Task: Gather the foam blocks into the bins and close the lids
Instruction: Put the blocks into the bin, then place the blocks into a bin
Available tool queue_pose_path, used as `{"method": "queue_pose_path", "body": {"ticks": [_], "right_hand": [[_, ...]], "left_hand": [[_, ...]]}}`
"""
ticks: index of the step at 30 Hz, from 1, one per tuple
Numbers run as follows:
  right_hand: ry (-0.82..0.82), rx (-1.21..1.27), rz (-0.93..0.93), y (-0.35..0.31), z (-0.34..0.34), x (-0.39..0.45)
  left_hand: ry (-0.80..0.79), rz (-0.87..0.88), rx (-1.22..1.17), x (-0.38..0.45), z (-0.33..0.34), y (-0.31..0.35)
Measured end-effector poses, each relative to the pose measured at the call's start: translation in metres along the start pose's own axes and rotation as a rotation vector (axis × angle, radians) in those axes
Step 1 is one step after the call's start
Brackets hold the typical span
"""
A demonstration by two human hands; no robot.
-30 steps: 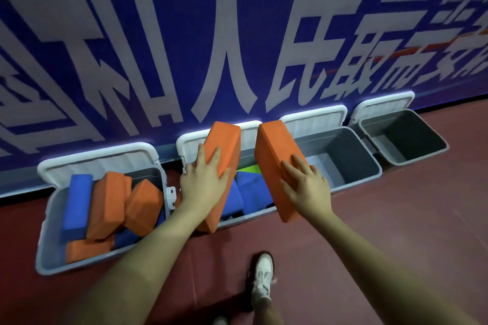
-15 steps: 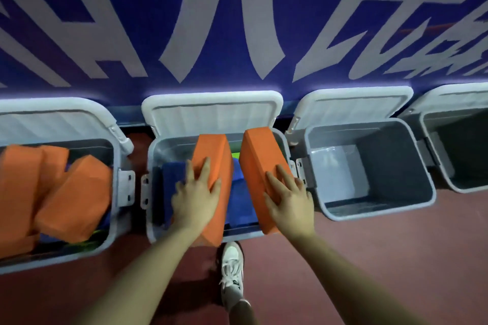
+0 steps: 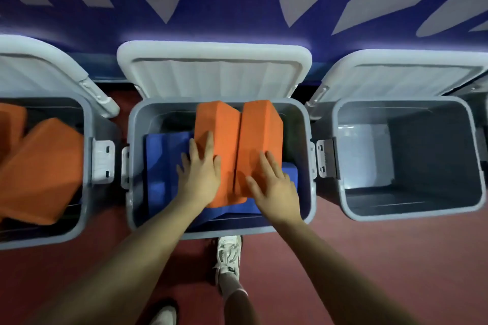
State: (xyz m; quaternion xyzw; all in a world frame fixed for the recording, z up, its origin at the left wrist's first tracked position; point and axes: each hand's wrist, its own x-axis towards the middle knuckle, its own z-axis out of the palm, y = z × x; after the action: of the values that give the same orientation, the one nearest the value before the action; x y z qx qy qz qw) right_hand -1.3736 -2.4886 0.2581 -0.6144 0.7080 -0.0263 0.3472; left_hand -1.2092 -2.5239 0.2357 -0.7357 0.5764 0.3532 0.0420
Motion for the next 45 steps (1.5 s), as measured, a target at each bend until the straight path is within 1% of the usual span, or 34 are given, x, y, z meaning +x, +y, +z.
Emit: {"method": "queue_pose_path", "body": {"ticks": [2,4,8,10,16,20,22,24,26,28,30,33,37,42,45], "right_hand": [[-0.089,-0.019,0.027,0.001,0.006,0.002],[-0.136,-0.052,0.034,-0.003,0.009,0.006],[-0.166,-0.086,0.066,-0.013,0.012,0.011],[-0.142,-0.086,0.087,-0.019,0.01,0.008],[0.015,-0.075,0.1,-0.06,-0.013,-0.038],[0.148,-0.053,0.128,-0.106,-0.039,-0.086],[0.224,-0.021,0.131,-0.129,-0.057,-0.116],[0.311,0.018,0.123,-0.15,-0.073,-0.151],[0.386,0.073,0.148,-0.171,-0.089,-0.189],[0.449,0.105,0.171,-0.189,-0.102,-0.228],[0.512,0.111,0.18,-0.201,-0.111,-0.266],[0.585,0.137,0.243,-0.21,-0.117,-0.318],[0.644,0.117,0.332,-0.205,-0.113,-0.38],[0.748,0.099,0.503,-0.179,-0.094,-0.462],[0.824,0.117,0.622,-0.164,-0.077,-0.524]], "left_hand": [[-0.059,0.046,0.168,0.002,0.002,-0.011],[-0.075,0.096,0.228,0.002,-0.001,-0.021],[-0.074,0.173,0.317,0.002,-0.016,-0.027],[-0.053,0.214,0.346,-0.001,-0.028,-0.026],[0.027,0.373,0.354,-0.038,-0.09,-0.03],[0.1,0.514,0.284,-0.086,-0.149,-0.035],[0.124,0.574,0.27,-0.117,-0.183,-0.034],[0.111,0.603,0.32,-0.151,-0.214,-0.032],[0.131,0.667,0.331,-0.185,-0.242,-0.029],[0.15,0.745,0.325,-0.219,-0.266,-0.023],[0.136,0.805,0.336,-0.249,-0.281,-0.016],[0.099,0.884,0.378,-0.288,-0.289,-0.002],[0.02,1.009,0.422,-0.336,-0.277,0.015],[-0.091,1.225,0.49,-0.405,-0.241,0.037],[-0.127,1.355,0.567,-0.455,-0.208,0.047]]}}
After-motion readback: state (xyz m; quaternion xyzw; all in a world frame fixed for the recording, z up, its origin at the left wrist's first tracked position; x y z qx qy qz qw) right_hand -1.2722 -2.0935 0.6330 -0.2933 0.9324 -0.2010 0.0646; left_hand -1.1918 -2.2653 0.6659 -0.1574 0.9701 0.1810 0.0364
